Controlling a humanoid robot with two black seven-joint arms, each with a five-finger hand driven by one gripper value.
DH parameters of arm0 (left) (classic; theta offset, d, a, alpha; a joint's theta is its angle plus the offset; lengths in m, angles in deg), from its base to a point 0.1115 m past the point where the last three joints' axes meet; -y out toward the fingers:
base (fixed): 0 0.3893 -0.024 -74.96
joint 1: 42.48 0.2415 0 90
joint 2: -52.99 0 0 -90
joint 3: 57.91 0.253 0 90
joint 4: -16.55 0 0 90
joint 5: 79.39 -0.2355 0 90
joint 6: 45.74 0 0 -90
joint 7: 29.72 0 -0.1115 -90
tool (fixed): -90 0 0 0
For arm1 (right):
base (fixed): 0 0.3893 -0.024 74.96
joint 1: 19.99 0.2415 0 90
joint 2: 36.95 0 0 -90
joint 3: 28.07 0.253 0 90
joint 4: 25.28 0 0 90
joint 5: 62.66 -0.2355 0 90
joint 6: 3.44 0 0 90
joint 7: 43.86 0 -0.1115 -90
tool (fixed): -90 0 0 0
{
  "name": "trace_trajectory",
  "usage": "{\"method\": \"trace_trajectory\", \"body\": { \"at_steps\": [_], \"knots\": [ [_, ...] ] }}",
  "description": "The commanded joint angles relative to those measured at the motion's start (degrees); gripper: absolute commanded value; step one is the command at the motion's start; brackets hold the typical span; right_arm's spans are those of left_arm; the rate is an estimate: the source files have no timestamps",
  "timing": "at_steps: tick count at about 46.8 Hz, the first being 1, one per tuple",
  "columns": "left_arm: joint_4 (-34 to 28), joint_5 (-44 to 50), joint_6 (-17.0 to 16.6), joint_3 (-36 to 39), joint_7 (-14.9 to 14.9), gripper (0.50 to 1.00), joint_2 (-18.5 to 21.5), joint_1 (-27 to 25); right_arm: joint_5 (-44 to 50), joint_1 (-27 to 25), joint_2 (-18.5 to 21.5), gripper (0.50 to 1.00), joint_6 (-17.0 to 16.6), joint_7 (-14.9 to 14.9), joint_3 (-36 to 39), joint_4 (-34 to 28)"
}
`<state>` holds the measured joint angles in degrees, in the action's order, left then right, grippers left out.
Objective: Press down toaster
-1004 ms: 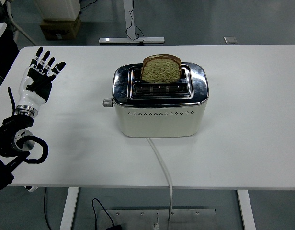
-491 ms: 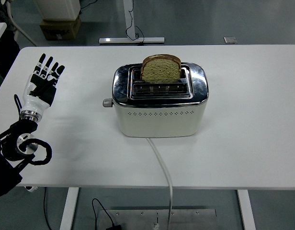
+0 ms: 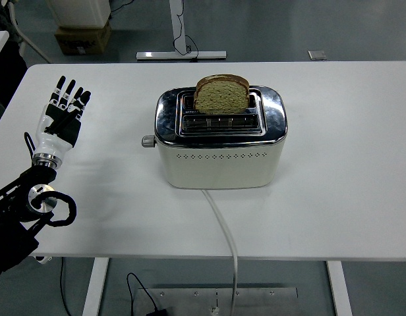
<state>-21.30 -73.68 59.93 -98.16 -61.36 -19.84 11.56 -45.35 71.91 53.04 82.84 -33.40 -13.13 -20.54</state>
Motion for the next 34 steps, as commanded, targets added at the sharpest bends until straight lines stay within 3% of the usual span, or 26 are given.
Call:
{"method": "trace_trajectory", "body": {
  "at_steps": [1, 34],
  "knots": [
    [0.1, 0.1, -0.3, -0.1, 1.0, 1.0, -0.2, 0.0, 0.0, 0.0, 0.0, 0.998, 0.0, 0.0, 0.0, 0.0],
    [2.4, -0.2, -0.4, -1.1, 2.1, 1.0, 0.0, -3.4, 0.1, 0.2, 0.0, 0.998, 0.0, 0.3, 0.0, 0.1]
  ]
}}
